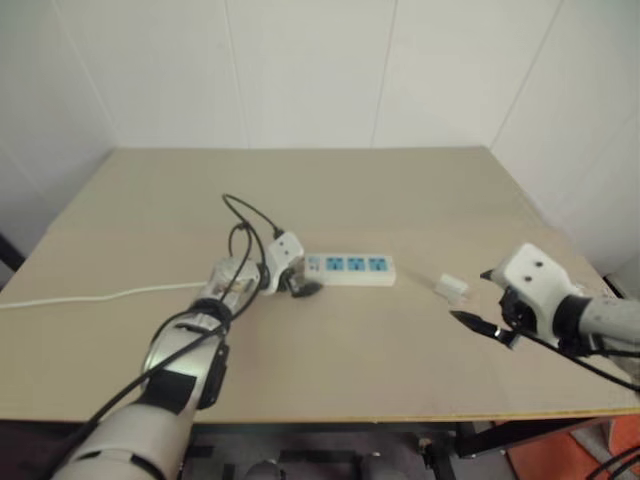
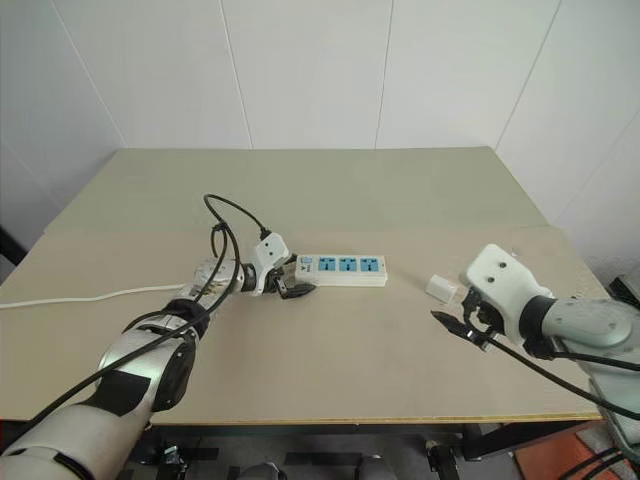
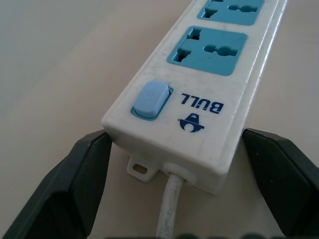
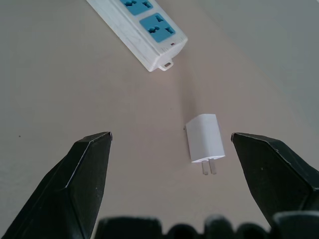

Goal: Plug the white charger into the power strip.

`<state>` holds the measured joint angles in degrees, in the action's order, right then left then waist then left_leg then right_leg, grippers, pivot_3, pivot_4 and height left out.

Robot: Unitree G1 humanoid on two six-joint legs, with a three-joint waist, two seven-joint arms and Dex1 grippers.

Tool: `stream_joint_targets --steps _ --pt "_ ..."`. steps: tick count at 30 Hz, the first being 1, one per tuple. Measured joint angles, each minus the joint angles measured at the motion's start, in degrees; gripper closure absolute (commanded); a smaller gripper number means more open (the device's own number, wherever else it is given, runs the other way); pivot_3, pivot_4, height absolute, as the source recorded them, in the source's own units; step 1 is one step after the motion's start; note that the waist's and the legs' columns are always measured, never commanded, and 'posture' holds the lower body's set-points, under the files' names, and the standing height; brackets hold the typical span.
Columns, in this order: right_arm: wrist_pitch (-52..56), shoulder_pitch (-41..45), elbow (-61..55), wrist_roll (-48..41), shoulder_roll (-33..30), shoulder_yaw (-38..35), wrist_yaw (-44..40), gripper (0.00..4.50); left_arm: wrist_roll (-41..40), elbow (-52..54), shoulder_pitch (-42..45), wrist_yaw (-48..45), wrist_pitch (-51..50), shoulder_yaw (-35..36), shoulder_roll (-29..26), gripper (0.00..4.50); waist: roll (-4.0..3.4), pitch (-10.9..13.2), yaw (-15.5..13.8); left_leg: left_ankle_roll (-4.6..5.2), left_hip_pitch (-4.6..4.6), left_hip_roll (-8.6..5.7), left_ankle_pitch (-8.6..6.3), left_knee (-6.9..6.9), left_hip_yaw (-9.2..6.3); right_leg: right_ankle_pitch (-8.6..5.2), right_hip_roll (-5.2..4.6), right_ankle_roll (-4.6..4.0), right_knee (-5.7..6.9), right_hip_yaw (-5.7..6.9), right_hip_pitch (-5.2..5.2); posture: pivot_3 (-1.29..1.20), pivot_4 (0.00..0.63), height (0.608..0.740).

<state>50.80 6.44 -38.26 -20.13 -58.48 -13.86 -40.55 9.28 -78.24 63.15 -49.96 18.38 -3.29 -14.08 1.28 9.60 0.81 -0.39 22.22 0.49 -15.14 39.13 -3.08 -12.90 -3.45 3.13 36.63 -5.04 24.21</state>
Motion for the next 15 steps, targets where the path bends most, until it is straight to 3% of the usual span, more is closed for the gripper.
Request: stream_joint_targets --steps 4,10,15 --pt "2.33 -0.47 -2.77 -0.32 0.83 1.0 1.9 0.0 0.36 0.0 0.0 0.06 -0.28 0.83 1.11 0.03 0.01 -0.01 -0.37 0.0 0.02 -0.04 0.0 0.02 -0.04 0.0 -0.04 0.03 0.0 0.02 -0.04 0.0 0.15 0.74" --pt "3.87 -0.87 -3.41 -0.3 1.3 1.37 3.47 0.0 -0.35 0.0 -0.23 -2.49 -1.06 3.18 1.62 1.24 0.01 -0.01 -0.48 0.0 0.01 -0.05 0.0 0.03 -0.04 0.0 -0.05 0.04 0.0 0.02 -0.04 0.0 0.15 0.74" --pt "4.3 -0.86 -3.37 -0.28 2.77 2.59 4.76 0.0 -0.39 0.0 -0.39 -4.65 -0.99 3.62 1.74 1.24 0.01 -0.01 -0.29 0.0 0.01 -0.05 0.0 0.03 -0.03 0.0 -0.04 0.04 0.0 0.02 -0.03 0.0 0.15 0.74"
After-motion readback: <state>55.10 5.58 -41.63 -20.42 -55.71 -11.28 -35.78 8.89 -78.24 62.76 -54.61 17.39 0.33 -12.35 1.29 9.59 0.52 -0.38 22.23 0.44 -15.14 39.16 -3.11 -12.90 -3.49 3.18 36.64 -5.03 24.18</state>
